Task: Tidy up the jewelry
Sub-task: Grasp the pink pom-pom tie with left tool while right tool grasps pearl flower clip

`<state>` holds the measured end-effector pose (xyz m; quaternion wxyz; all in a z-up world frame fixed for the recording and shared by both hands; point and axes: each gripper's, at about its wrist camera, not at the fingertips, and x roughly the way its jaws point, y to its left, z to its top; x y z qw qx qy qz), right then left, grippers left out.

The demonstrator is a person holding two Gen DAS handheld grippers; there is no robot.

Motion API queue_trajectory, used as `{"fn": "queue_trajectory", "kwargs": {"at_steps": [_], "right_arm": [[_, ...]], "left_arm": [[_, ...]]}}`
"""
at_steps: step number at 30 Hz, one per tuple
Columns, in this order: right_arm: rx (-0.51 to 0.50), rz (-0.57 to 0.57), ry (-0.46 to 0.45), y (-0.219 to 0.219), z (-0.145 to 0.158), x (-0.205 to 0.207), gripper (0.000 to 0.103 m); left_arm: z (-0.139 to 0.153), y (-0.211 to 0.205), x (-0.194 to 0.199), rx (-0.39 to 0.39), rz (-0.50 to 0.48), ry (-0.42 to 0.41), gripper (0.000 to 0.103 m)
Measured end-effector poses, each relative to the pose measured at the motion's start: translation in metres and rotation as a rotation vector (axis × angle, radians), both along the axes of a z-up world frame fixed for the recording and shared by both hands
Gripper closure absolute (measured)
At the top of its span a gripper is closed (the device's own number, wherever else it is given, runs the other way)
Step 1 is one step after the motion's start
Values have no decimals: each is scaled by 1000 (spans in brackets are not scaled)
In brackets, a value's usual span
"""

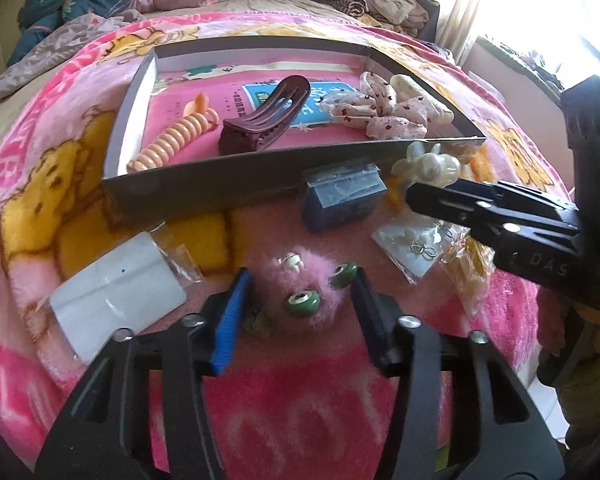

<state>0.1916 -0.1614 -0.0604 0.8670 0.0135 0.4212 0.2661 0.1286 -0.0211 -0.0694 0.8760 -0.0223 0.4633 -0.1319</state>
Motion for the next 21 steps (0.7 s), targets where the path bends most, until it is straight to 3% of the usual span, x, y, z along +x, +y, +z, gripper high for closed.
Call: {"fn": "queue_trajectory", "kwargs": {"at_steps": [2, 21], "right_arm": [[-2, -17, -2, -6, 2, -1, 68], [14, -116, -31, -57, 24, -19, 68]], "left_arm": [[1, 0, 1, -8, 3, 3, 79], [43, -31, -10, -42, -77, -75, 80]]}}
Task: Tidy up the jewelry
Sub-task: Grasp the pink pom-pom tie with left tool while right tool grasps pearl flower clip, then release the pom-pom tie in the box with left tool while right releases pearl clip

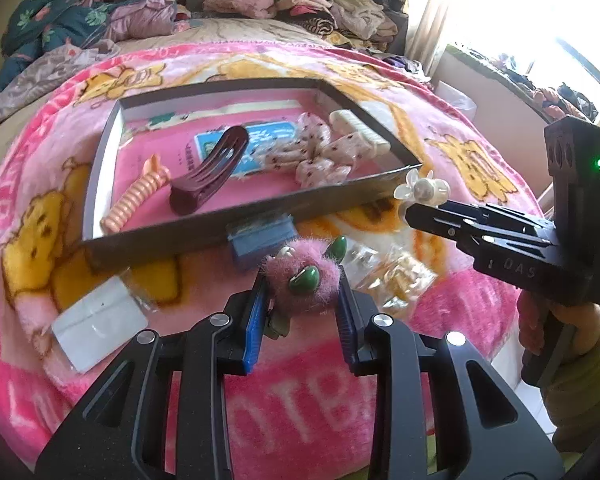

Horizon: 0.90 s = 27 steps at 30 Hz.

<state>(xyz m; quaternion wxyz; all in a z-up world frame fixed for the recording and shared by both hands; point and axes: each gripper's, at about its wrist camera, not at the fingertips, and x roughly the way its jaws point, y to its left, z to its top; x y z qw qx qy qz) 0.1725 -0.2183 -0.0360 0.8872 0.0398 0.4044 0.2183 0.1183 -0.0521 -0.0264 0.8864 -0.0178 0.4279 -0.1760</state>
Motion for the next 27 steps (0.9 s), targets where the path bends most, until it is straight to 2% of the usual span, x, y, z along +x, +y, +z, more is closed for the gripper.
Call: {"fn": "queue_trajectory", "kwargs": {"at_steps": [13, 27], "right_arm": [[27, -25, -57, -20, 23, -6, 68], [43, -37, -110, -21, 39, 21, 68]], "left_arm": [[24, -18, 21, -4, -17, -49, 80], [35, -13, 65, 2, -9, -62, 80]]}}
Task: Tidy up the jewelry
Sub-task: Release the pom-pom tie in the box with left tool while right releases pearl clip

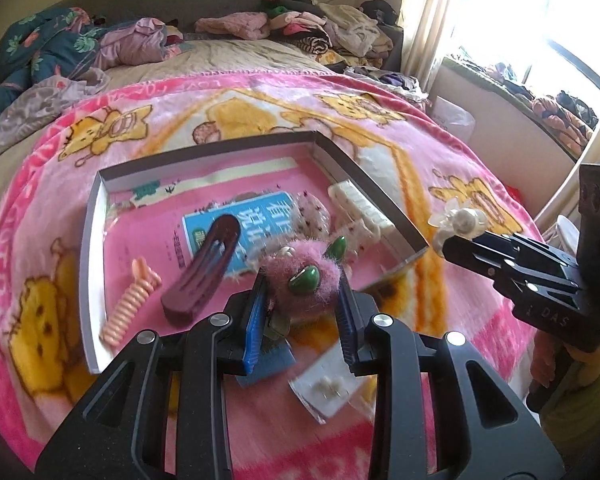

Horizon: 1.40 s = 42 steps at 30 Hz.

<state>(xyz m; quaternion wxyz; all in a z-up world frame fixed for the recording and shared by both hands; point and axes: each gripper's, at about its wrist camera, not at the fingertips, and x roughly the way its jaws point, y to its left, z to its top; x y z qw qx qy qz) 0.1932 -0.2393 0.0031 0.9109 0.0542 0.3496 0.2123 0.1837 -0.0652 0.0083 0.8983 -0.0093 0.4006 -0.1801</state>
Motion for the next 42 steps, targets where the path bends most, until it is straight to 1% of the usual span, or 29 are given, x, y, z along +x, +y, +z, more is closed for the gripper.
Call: {"fn": "queue_trajectory", "kwargs": {"at_steps": [11, 16, 30, 42], "right_arm": [[-9, 12, -1, 9, -2, 21, 68], [-9, 27, 8, 18, -7, 32, 68], [-19, 85, 48, 46, -26, 56, 68], [-38, 162, 88, 77, -43, 59, 68]], "left_arm": [[-5, 15, 34, -20, 40, 15, 80], [-14, 27, 47, -19, 68, 35, 80], [-40, 55, 64, -22, 130, 81, 80], [-56, 75, 73, -42, 167, 115, 79]]}}
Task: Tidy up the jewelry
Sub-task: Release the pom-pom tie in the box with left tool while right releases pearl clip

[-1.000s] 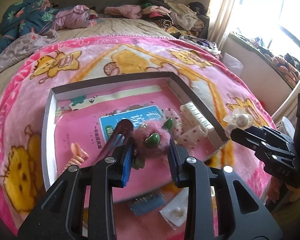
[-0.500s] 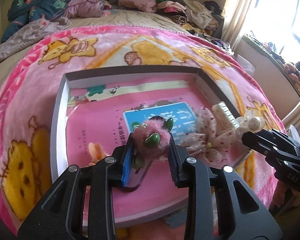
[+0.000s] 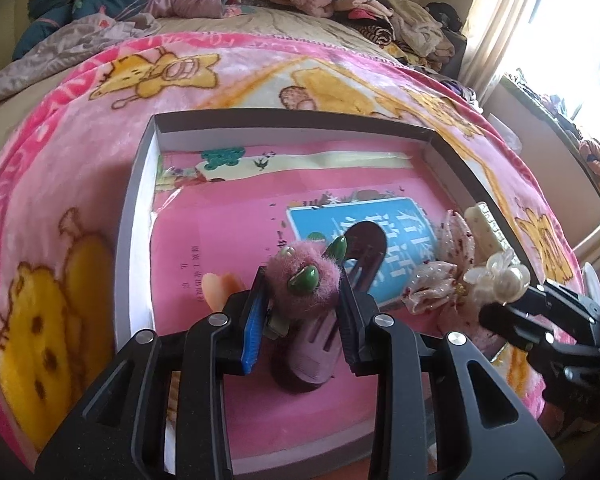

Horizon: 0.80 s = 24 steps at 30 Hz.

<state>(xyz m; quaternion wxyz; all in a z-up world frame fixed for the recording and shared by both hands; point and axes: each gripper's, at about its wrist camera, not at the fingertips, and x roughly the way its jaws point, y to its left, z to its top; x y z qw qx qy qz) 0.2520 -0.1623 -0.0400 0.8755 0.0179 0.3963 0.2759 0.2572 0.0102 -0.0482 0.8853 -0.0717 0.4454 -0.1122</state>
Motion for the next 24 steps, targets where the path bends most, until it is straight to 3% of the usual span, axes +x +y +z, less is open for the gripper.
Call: {"fn": "queue_trajectory", "kwargs": {"at_steps": [12, 24], "right_arm": [[-29, 63, 28, 26, -6, -1, 67], [-8, 39, 26, 18, 3, -9, 66]], "left_arm": [[0, 7, 1, -18, 2, 2, 77], [6, 6, -8, -20, 7, -3, 72]]}}
